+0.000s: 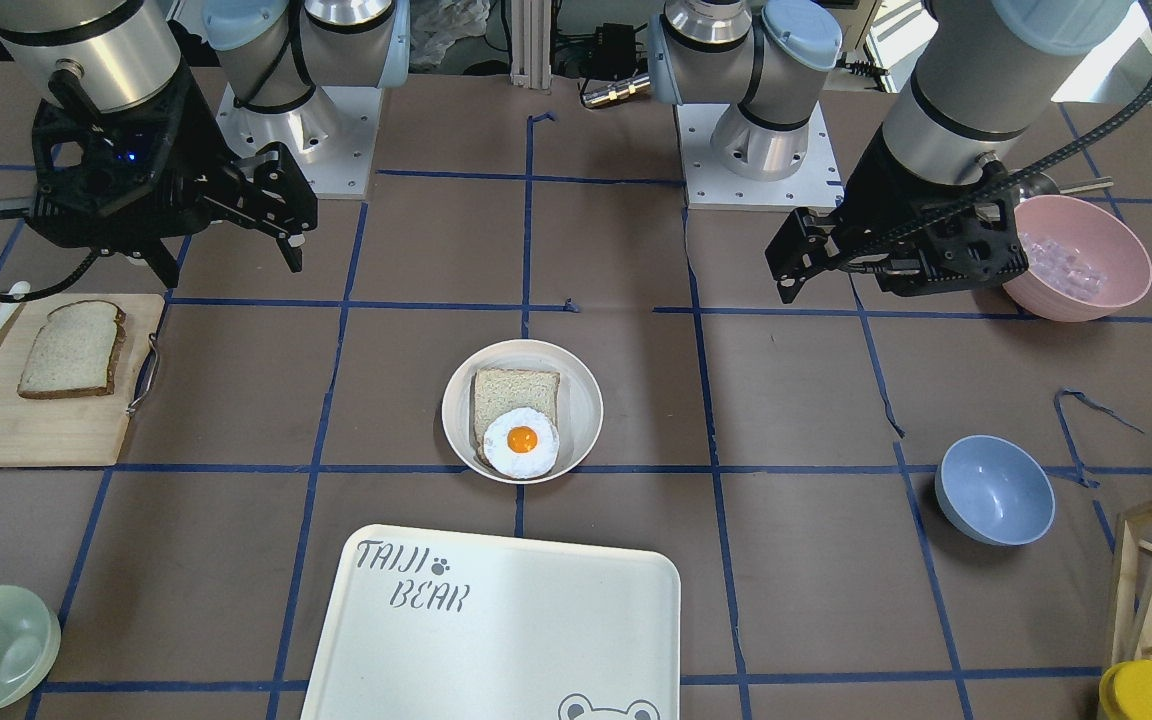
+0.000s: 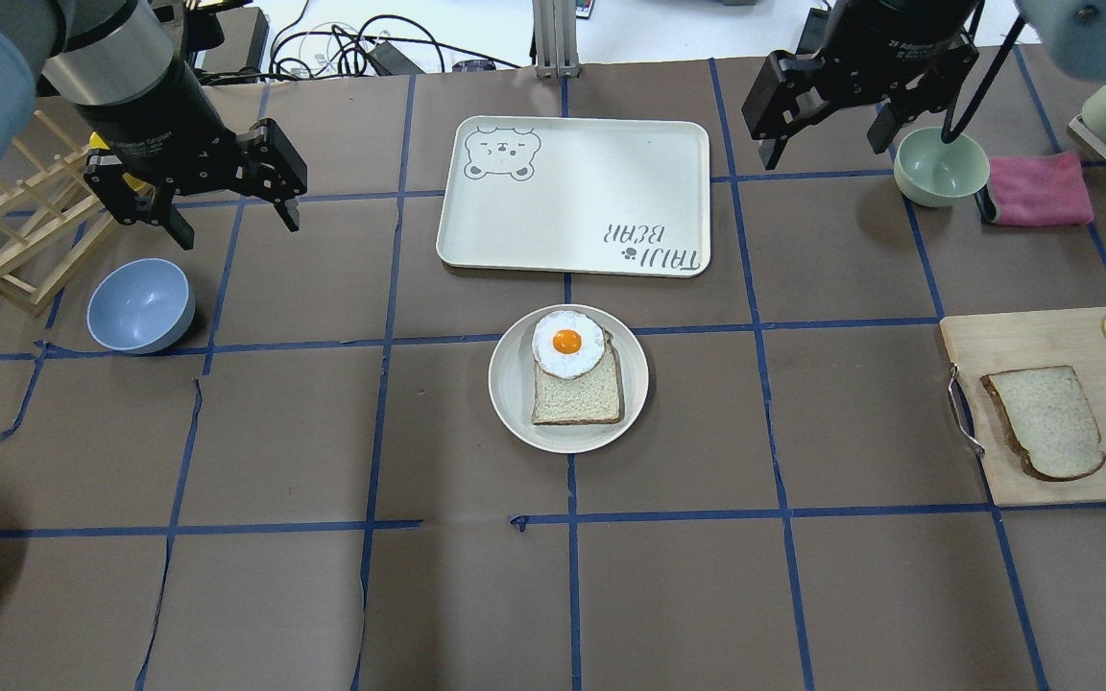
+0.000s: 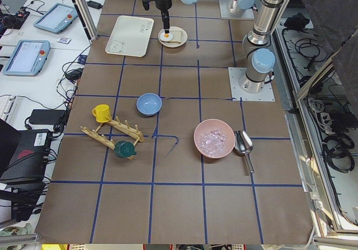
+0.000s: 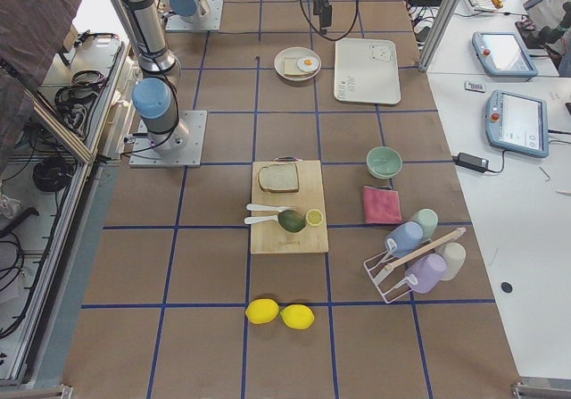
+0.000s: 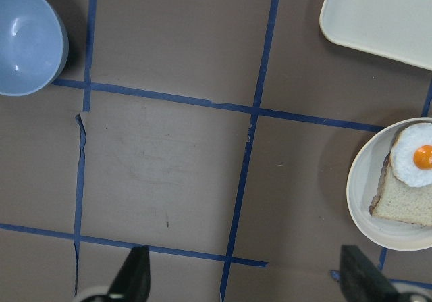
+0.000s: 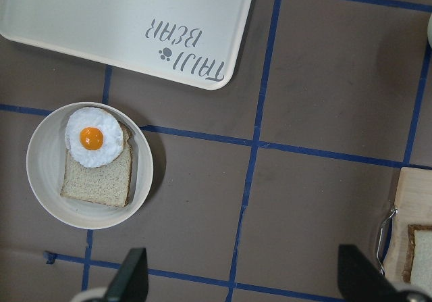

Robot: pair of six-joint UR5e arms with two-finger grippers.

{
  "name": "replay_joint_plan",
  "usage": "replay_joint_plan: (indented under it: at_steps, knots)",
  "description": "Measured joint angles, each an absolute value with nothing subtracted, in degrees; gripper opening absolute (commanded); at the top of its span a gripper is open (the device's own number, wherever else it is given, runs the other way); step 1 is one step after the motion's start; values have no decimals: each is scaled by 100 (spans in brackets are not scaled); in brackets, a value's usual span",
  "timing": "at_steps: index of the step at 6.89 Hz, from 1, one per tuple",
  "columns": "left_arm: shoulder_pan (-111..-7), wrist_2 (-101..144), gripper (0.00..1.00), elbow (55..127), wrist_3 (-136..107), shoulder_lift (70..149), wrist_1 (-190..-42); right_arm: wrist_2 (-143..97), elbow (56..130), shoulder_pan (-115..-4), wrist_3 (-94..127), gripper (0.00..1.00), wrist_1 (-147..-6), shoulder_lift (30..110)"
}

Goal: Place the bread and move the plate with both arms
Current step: 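Move the right gripper toward the wooden cutting board with bread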

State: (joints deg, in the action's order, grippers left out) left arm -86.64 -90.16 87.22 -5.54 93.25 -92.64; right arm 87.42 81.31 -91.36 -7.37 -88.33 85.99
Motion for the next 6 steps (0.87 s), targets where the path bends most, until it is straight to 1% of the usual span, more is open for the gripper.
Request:
replay_joint_plan:
  at_steps: [6]
  knots:
    - [-8628,-9037,100,8728,-480,9323,-9274,8991,8162,-9078,-795,100,-8859,8652]
